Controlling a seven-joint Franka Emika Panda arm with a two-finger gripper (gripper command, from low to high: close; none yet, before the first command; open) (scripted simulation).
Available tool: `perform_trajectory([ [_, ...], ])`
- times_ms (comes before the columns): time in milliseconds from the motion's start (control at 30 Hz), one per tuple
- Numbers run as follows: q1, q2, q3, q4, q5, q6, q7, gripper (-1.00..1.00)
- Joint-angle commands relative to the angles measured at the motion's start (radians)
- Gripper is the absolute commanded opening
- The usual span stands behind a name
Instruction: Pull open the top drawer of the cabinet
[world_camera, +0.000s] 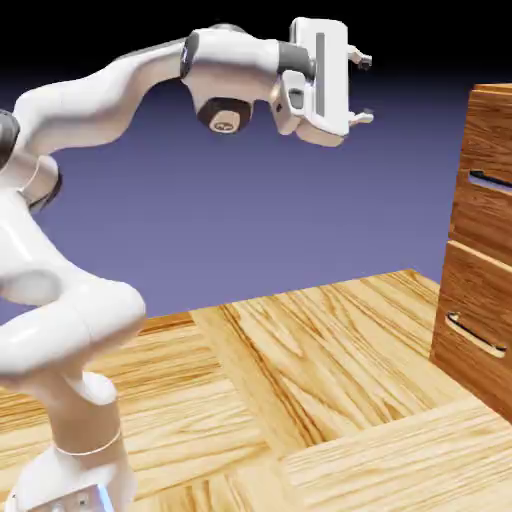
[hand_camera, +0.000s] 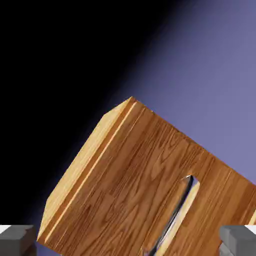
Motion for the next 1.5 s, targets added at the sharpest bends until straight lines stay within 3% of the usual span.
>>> perform_trajectory([
  [0,-0.032,-0.012,0.022,0.016,0.044,-0.01,0.004,0.0],
  [833,-0.835,-0.32,0.568,0.405,1.128,-0.265,0.092,0.0],
  [1100,-0.982,-0.337,0.605,0.631,1.13,-0.184,0.143,0.0],
  [1133,-0.982,-0.337,0.605,0.631,1.13,-0.184,0.143,-1.0],
  [1467,-0.771,-0.326,0.543,0.305,1.124,-0.302,0.083,-1.0],
])
